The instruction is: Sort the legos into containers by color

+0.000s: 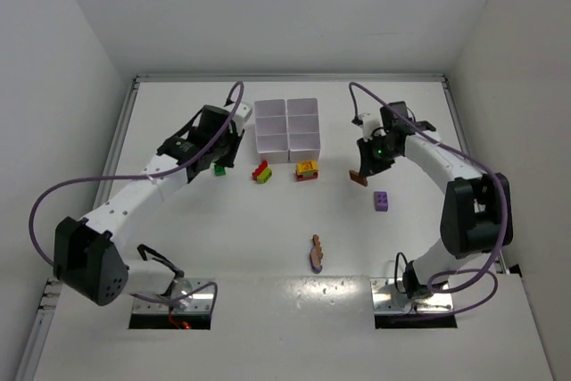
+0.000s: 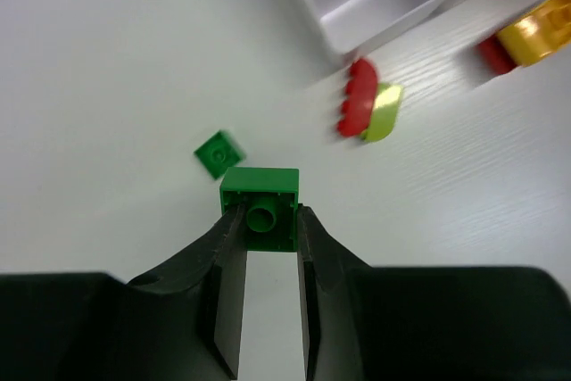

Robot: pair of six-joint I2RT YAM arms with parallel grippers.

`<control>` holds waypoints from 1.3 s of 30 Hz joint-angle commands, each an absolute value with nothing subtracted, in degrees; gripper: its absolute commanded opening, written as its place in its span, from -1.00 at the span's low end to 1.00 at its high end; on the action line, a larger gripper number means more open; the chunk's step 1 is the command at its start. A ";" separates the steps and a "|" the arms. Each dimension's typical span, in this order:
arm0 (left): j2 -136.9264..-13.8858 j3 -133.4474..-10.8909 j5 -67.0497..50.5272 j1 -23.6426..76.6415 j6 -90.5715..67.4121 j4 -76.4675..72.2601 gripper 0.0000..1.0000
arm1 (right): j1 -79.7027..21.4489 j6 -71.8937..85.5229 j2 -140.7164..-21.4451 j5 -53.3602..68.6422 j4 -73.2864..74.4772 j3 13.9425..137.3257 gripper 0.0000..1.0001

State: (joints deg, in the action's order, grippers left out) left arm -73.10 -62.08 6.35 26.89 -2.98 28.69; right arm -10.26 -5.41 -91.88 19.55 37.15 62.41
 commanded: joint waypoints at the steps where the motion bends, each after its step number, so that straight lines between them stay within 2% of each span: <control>1: -77.60 -64.86 8.80 23.39 -2.55 36.98 -1.00 | -7.30 -8.88 -90.62 10.29 35.95 62.14 -1.00; 9: -86.30 -66.71 4.49 17.06 -2.02 38.14 -1.00 | -4.92 -10.63 -98.16 5.54 34.01 65.47 -1.00; 20: -96.67 -69.17 1.32 13.01 -2.02 38.14 -0.68 | -3.16 -10.63 -104.94 3.78 31.46 69.34 -1.00; 30: -100.55 -69.17 2.20 7.13 -2.81 38.14 -0.68 | -3.16 -11.16 -106.00 2.72 31.46 68.30 -1.00; 39: -101.34 -68.12 -3.87 9.40 -0.26 38.14 -0.68 | -3.16 -11.69 -106.00 2.72 31.46 68.29 -1.00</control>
